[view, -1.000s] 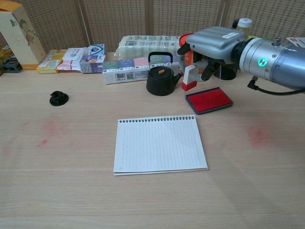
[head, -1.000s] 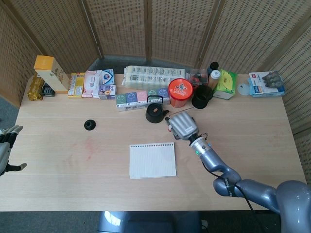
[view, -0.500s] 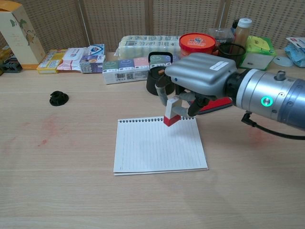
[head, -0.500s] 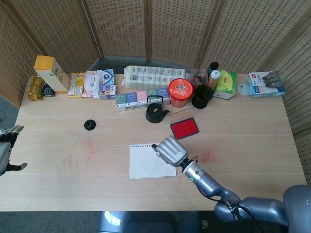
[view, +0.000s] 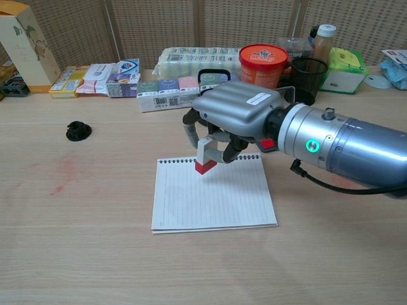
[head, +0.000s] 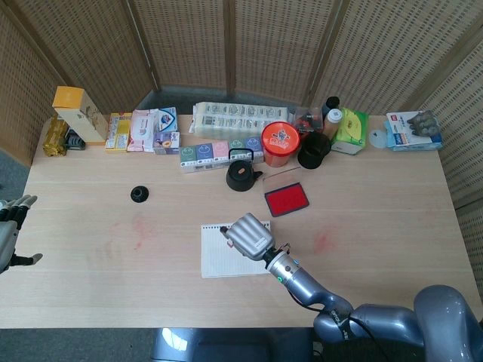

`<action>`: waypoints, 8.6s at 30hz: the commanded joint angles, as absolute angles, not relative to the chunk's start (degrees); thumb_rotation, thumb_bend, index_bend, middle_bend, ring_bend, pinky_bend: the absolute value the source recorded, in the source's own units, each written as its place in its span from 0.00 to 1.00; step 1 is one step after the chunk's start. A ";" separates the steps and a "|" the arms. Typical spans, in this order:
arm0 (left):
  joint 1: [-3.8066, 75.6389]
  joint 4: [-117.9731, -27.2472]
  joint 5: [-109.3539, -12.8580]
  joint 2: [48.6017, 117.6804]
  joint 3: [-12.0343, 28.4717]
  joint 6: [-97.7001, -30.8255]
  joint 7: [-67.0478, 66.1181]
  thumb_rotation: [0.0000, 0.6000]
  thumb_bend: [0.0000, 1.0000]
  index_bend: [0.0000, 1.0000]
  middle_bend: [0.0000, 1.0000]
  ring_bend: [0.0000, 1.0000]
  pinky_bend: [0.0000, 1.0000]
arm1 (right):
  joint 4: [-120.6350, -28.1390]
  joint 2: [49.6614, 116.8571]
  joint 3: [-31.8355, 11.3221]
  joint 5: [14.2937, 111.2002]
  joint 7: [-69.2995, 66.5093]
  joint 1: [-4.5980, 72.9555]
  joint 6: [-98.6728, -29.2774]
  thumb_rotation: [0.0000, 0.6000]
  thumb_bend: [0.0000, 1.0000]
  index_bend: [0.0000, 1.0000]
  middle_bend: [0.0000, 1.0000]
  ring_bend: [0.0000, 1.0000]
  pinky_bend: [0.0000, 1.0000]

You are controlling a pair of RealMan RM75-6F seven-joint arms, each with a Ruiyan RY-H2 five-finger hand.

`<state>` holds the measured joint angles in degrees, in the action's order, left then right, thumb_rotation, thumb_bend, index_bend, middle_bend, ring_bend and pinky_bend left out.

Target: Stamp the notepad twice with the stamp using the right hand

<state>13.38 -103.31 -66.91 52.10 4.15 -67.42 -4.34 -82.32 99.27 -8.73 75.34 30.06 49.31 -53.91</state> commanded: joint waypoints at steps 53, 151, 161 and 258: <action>14.22 -102.97 -65.83 51.69 3.98 -65.58 -3.87 1.00 0.00 0.00 0.00 0.04 0.11 | -74.25 123.69 -19.16 47.79 59.87 53.12 -68.63 1.00 0.52 0.56 0.97 1.00 1.00; 15.94 -102.23 -62.10 53.22 3.84 -63.59 -7.26 1.00 0.00 0.00 0.00 0.04 0.11 | -77.32 114.05 -13.24 41.92 57.83 50.41 -65.70 1.00 0.53 0.59 0.97 1.00 1.00; 16.39 -102.20 -60.98 53.60 3.85 -63.23 -8.39 1.00 0.00 0.00 0.00 0.04 0.11 | -74.39 114.85 -12.81 42.19 55.73 50.08 -63.86 1.00 0.53 0.60 0.97 1.00 1.00; 17.70 -102.04 -58.31 54.45 3.14 -62.06 -10.42 1.00 0.00 0.00 0.00 0.04 0.11 | -78.65 90.80 -6.72 55.76 33.30 38.13 -56.24 1.00 0.40 0.45 0.97 1.00 1.00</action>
<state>17.71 -102.03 -58.30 54.45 3.14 -62.06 -10.41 -78.55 90.88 -6.70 55.70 33.40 38.16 -56.26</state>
